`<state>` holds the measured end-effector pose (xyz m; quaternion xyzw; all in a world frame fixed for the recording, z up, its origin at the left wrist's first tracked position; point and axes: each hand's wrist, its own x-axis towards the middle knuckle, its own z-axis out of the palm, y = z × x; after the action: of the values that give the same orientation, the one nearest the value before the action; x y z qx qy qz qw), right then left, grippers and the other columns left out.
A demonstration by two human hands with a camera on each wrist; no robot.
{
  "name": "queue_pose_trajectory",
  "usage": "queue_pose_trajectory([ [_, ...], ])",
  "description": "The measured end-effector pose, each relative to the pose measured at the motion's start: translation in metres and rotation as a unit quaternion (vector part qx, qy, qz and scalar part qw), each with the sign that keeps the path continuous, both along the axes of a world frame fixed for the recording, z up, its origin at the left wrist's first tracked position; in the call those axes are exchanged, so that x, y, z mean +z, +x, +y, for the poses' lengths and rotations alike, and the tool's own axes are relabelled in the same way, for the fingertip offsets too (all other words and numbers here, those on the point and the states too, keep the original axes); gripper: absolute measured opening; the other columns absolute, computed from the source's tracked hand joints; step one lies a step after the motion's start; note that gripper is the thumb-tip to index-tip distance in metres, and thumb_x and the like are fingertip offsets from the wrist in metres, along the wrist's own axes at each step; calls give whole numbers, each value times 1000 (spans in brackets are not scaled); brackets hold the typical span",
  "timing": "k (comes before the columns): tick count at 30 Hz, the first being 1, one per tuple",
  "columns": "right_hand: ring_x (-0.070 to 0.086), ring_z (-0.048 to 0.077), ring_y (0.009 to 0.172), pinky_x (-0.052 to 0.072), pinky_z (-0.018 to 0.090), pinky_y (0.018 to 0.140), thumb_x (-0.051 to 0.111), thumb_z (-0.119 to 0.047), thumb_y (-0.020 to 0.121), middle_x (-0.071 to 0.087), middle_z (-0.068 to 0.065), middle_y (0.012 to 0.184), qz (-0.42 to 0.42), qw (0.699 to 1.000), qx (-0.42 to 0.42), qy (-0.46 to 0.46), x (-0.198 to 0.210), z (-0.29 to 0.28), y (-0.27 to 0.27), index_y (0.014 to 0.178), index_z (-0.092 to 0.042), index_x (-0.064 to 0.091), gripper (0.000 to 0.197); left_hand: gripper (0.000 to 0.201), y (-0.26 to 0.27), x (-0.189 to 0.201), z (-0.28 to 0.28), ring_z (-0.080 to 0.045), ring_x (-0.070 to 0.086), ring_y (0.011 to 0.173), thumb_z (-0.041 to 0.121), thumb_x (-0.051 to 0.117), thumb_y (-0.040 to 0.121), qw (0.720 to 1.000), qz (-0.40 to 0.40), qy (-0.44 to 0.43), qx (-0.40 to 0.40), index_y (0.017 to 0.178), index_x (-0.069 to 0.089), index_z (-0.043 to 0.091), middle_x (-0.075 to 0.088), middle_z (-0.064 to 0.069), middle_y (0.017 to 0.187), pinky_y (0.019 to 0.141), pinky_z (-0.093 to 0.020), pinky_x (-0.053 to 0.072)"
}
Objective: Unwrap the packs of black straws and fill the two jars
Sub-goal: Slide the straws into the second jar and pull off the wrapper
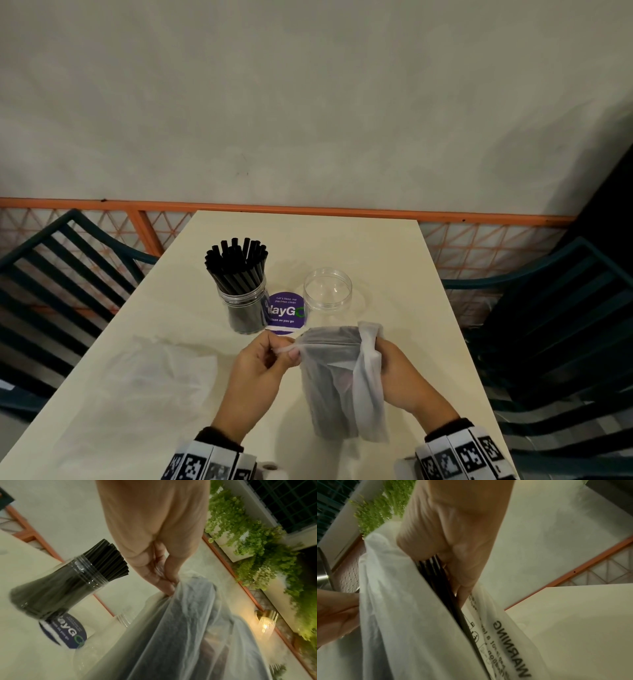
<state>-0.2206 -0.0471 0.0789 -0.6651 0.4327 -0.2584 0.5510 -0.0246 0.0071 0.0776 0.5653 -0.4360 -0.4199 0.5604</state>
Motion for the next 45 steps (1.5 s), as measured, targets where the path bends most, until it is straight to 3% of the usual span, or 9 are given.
queue_pose_trajectory([
  [3,55,10,76,48,30,79,58,-17,81,58,-4,82,15,1000,-19,17,-2,0,-2,86,-25,53,11,11,1,-1,1,-19,67,84,-1,60,82,1000,24,15,-12,74,55,4,68,0,100,82,-30,55],
  [7,50,5,60,39,17,61,47,11,88,52,-4,65,12,997,-57,48,-11,-5,-6,66,-20,51,38,15,5,-3,-2,-14,58,66,-4,66,76,1000,4,6,24,71,52,-3,65,1,63,66,-21,51],
  [11,59,-5,65,45,13,63,69,-10,76,64,1,74,-7,998,-45,34,-14,-6,-9,79,-12,63,7,13,4,-9,-5,-13,61,64,-3,66,78,998,-16,-6,54,87,61,5,64,-3,65,64,-21,51],
  [19,63,-3,77,50,12,70,63,3,82,60,-14,88,16,1000,-12,-10,-17,-6,-1,94,-24,53,32,22,-12,-8,1,-11,66,80,2,61,83,995,17,24,-93,101,62,14,74,3,87,75,-22,51],
  [23,58,-11,58,43,6,59,55,13,83,55,-4,71,-32,999,-42,2,-19,-6,-1,75,-18,54,32,14,-4,-8,-5,-6,59,60,1,74,70,999,-15,-1,-46,75,65,11,68,4,62,61,-16,46],
  [29,67,3,83,50,16,68,74,-10,76,72,-6,87,-56,996,-64,22,-23,-5,-8,94,-25,66,25,23,-5,-22,-7,-15,46,59,-4,60,82,999,-40,-23,8,70,47,11,57,0,58,60,-30,39],
  [35,59,-12,97,46,8,78,67,-14,82,64,-14,107,-62,997,-48,2,-24,-1,-7,104,-38,56,34,47,-2,-16,-1,1,56,107,9,50,82,996,-8,-8,-93,124,52,31,62,9,116,91,-14,44],
  [39,50,-6,106,42,7,79,64,-24,84,48,-4,120,-26,998,-55,-25,-33,-2,-6,105,-43,38,38,45,3,-18,1,-7,62,100,38,71,66,993,-25,-17,-112,109,67,25,68,4,108,84,-22,51],
  [45,34,11,126,37,8,85,65,-74,54,30,-3,129,-37,998,-52,11,-42,1,-8,113,-41,26,78,4,2,-28,-7,-15,59,71,14,72,76,997,-66,-10,-23,80,70,13,70,-9,79,67,-26,48],
])
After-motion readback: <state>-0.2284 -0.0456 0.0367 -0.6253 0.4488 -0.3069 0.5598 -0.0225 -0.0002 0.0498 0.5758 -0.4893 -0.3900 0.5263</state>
